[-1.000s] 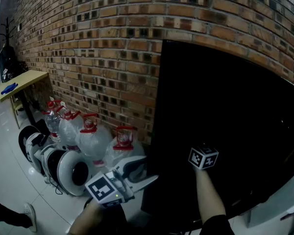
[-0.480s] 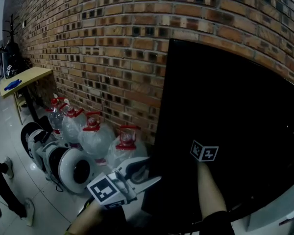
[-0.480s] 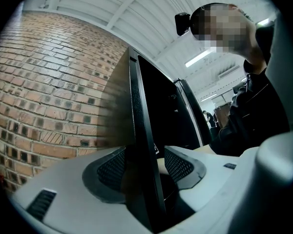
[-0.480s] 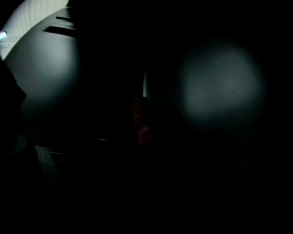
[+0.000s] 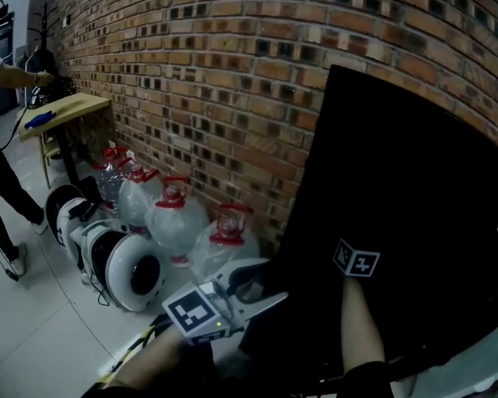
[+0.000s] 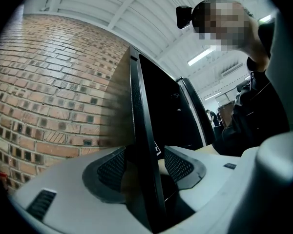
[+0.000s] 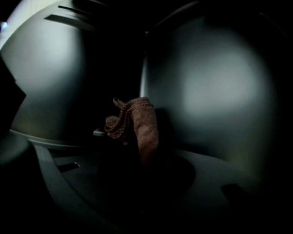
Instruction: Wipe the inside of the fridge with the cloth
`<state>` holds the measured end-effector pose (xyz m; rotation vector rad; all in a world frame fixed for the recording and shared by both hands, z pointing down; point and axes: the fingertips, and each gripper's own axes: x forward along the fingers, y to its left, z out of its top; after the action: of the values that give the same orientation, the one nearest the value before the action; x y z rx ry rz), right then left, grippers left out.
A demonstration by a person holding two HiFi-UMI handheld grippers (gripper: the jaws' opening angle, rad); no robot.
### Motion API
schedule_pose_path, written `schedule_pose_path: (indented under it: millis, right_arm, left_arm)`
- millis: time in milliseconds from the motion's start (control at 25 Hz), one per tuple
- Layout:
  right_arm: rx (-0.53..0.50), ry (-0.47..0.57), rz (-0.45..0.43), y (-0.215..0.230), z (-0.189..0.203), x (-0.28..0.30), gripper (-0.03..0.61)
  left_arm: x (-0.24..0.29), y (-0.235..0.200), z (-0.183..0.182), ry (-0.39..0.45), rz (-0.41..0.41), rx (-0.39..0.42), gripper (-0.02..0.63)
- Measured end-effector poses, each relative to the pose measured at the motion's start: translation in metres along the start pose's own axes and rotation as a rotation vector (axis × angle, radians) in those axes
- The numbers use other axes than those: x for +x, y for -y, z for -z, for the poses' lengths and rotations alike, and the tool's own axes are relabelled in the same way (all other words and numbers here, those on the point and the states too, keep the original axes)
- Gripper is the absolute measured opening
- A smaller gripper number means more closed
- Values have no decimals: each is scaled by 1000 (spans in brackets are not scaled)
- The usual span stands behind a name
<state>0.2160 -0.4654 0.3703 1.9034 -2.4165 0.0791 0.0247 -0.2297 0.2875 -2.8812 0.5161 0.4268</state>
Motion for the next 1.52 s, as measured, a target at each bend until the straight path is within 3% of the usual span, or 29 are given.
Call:
schedule_pose_path:
  millis: [200,400,640,800,1000,1200,1520]
  right_arm:
    - [34,45,-89,-21,-5,-37,73]
    - [-74,27,-209,-49,1,-84,74]
    - [-183,-38,-512,-108,15,-147,74]
    - [-378,-139,-663,-149,48,-167,74]
    - [-554,-209,-677,-176,67,-161,74]
    - [-524,-182,-665,-181,62,-148,74]
    - [-548,-220,-473,-146,60,-110,74]
  left_arm:
    - [-4,0,1,0,4,-8,244]
    - [-9,2,4,-13,20,-36,244]
    - [-6,-2,-4,25,13,-50,244]
    - [-6,-4,-3,20,18,-107,244]
    - [-7,-1,-5,21,21,-114,244]
    - [-9,0,-7,33,21,-84,244]
    - [-10,1,-7,22,18,-97,241]
